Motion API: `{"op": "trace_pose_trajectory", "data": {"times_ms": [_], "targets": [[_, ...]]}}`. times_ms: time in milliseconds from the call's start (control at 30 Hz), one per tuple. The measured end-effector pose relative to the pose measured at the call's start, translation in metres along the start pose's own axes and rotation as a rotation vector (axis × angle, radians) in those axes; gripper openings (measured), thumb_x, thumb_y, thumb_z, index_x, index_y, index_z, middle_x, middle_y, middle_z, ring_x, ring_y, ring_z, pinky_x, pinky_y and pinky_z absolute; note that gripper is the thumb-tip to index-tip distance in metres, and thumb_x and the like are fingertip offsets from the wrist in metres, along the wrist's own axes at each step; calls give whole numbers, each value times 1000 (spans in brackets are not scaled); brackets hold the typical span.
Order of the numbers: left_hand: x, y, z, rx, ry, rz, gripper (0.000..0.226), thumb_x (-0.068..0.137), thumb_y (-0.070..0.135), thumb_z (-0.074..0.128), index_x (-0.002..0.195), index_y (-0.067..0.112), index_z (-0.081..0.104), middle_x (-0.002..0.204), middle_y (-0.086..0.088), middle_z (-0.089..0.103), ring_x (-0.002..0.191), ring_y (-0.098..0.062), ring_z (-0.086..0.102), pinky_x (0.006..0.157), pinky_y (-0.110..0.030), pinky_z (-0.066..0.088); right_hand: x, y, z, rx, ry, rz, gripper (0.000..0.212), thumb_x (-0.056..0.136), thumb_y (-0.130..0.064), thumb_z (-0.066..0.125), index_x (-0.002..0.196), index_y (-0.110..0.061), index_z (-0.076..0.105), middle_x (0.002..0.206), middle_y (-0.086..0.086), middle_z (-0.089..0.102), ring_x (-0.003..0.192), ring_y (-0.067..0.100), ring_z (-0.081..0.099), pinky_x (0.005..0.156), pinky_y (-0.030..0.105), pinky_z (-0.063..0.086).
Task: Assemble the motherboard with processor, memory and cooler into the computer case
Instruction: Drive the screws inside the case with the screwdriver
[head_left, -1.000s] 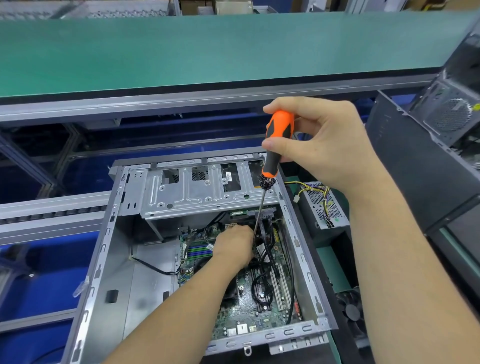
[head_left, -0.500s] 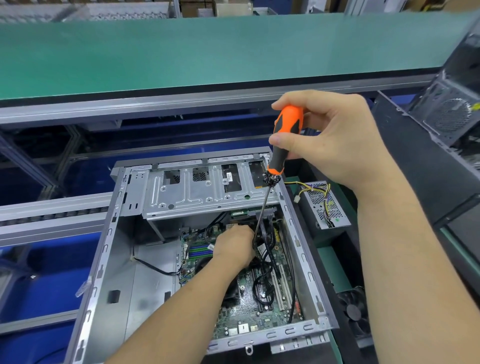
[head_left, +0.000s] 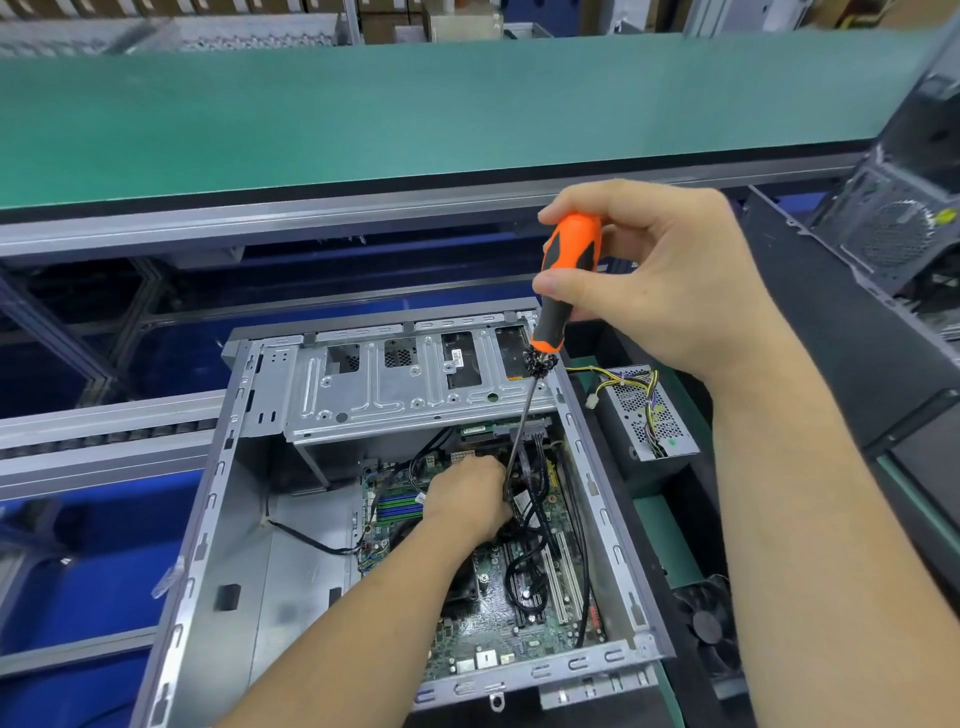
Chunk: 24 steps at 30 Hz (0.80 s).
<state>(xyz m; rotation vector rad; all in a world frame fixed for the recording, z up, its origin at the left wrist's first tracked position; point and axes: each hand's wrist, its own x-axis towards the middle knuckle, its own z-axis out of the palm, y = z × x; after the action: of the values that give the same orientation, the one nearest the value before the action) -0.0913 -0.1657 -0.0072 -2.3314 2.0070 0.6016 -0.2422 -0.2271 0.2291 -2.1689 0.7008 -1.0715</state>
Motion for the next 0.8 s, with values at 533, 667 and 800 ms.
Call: {"op": "trace_pose_trajectory", "data": {"times_ms": [533,667,800], "targets": [[3,3,2,109,-5,-36,16,88,7,64,91,17,51,97,-7,62,83,-31,61,66,-36,42,-4,6,2,-19,-4,49,32,80,-16,84,109,-21,71,94,5,69,87,29,71,74,41,62],[3,2,2,130,-13,-13,15,88,9,62,91,17,50,99,-8,64,89,-32,64,67,-35,42,-5,7,0,-16,2,51,33,80,-14,84,109,-20,70,95,7,67,86,32,70,68,37,63],[2,0,4,140,5,17,10,89,13,63,97,14,57,98,-8,64,85,-32,62,66,-35,42,-4,7,1,-13,1,38,33,80,-15,85,108,-22,70,95,6,67,87,31,69,69,37,63]]}}
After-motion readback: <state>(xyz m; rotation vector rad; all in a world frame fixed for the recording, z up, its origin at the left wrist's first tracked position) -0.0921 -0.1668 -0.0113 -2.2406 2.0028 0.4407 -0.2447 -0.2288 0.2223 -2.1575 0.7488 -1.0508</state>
